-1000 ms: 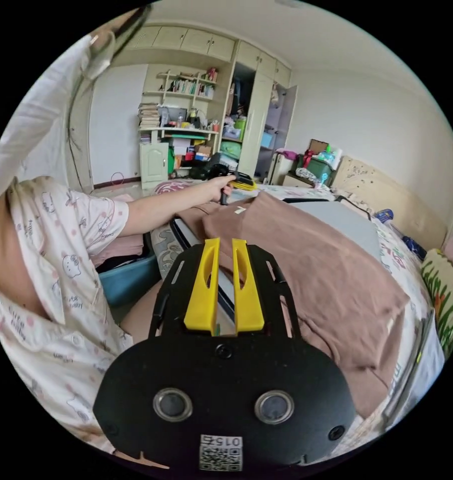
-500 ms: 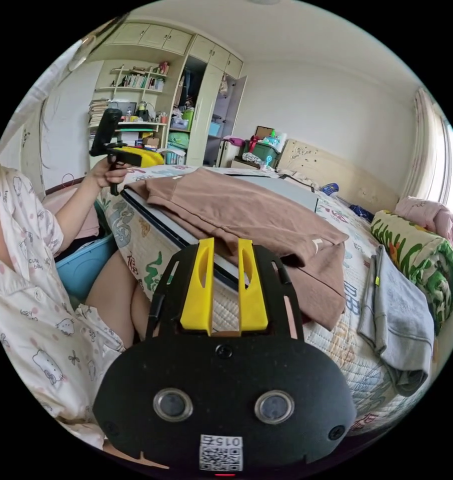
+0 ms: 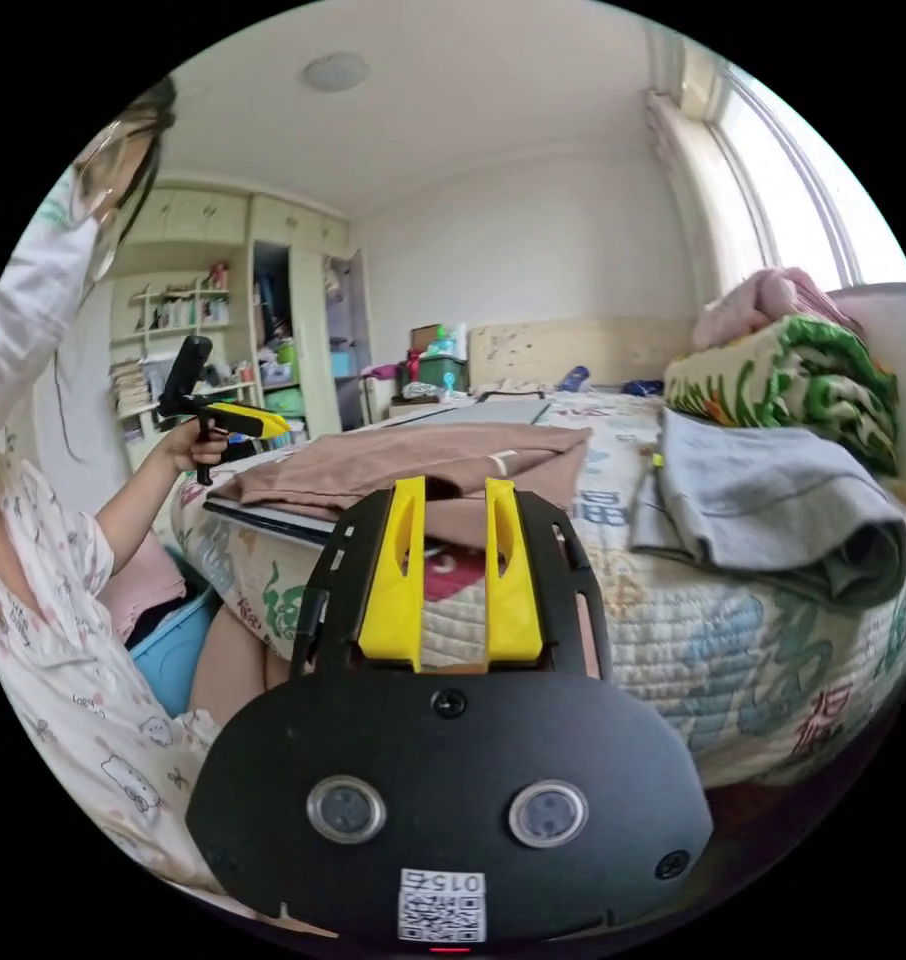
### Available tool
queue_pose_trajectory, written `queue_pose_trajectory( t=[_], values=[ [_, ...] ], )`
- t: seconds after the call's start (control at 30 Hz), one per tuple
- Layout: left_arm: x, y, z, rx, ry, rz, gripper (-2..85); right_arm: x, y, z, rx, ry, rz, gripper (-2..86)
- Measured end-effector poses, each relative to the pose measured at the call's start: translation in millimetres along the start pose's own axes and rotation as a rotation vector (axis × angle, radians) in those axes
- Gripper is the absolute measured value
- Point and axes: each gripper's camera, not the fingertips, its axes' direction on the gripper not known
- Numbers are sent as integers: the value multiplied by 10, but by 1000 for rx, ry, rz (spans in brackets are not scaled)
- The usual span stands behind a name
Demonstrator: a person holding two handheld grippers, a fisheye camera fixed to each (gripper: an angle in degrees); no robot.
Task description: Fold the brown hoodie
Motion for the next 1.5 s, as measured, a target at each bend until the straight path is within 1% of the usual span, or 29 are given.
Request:
queue_pose_trajectory(
  t=[0.07, 0.2, 0.3, 0.33, 0.4, 0.47, 0.5, 0.53, 0.57, 0.6, 0.67, 0.73, 0.77, 0.83, 0.93, 1.03, 1.1, 1.2, 1.27, 1.37, 1.43, 1.5],
  values=[
    [-161, -291, 375, 3, -2, -34, 67, 237, 47, 201, -75, 47, 53, 111],
    [-415, -730, 975, 11, 29, -104, 73, 508, 68, 455, -102, 91, 81, 127],
    [-526, -1037, 1472, -12, 63, -133, 73, 751, -24, 636, -112, 6, 43, 134],
    [-530, -1110, 1653, -28, 103, -145, 71, 870, -71, 703, -124, -42, 30, 134],
    [-428, -1146, 1881, -59, 203, -128, 68, 1038, -116, 748, -118, -72, 26, 133],
    [3, -1048, 2096, -94, 363, -1, 60, 1227, -107, 765, -105, -89, 17, 128],
    [162, -1016, 2153, -120, 393, 55, 57, 1272, -99, 774, -107, -100, 15, 122],
    [518, -948, 2278, -197, 424, 184, 55, 1358, -80, 795, -112, -125, 13, 110],
    [891, -858, 2401, -277, 403, 321, 61, 1436, -67, 812, -108, -149, 14, 88],
    [1070, -805, 2454, -308, 375, 386, 67, 1469, -66, 826, -110, -166, 12, 77],
    [1591, -603, 2649, -385, 213, 563, 94, 1604, -96, 893, -99, -258, 26, 26],
    [1746, -502, 2768, -402, 138, 593, 109, 1740, -118, 892, -13, -314, 75, 17],
    [1797, -432, 2819, -393, 92, 601, 111, 1844, -147, 899, 47, -359, 123, 12],
    [1837, -316, 2879, -367, 6, 606, 110, 1960, -213, 937, 108, -417, 166, 9],
    [1815, -141, 2934, -329, -88, 598, 94, 2011, -345, 1039, 126, -446, 158, 8],
    [1653, -24, 2933, -292, -155, 558, 51, 1974, -383, 1079, 142, -414, 113, 9],
    [1473, 16, 2911, -281, -136, 510, 33, 1930, -340, 1048, 173, -391, 52, 12],
    [1135, 73, 2864, -254, -66, 417, 20, 1721, -313, 1054, 147, -265, -55, 22],
    [909, 108, 2881, -246, -6, 358, 15, 1455, -384, 1153, 75, -99, -167, 39],
    [681, 131, 2969, -253, 78, 294, 12, 1103, -524, 1259, 55, 77, -307, 58],
    [571, 138, 3024, -260, 117, 271, 11, 927, -603, 1336, 55, 122, -356, 62],
    [471, 141, 3061, -264, 140, 257, 10, 808, -679, 1465, 20, 113, -380, 65]
  ],
)
